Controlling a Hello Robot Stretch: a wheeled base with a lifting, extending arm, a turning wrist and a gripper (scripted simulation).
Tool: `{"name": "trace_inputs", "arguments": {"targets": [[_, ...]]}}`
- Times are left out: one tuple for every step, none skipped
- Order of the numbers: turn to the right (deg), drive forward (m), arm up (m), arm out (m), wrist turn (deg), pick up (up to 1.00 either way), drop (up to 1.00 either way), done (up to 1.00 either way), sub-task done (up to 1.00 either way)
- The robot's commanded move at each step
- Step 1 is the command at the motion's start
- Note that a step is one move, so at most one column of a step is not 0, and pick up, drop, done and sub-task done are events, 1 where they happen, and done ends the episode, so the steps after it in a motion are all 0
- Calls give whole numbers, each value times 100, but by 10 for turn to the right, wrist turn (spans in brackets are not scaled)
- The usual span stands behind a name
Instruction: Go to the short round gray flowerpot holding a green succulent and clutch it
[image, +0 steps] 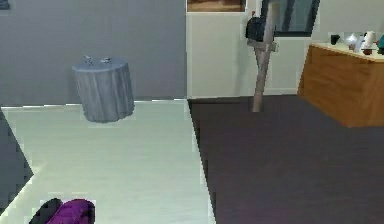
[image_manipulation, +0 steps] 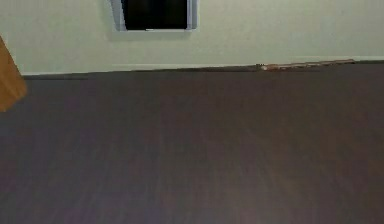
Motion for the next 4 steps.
{"name": "trace_inputs", "arguments": {"targets": [[-60, 0, 0, 0, 0, 0, 0, 0, 0], [0, 100, 0, 0, 0, 0, 0, 0, 0], [0, 35, 0, 0, 0, 0, 0, 0, 0], [-210, 0, 0, 0, 0, 0, 0, 0, 0]]}}
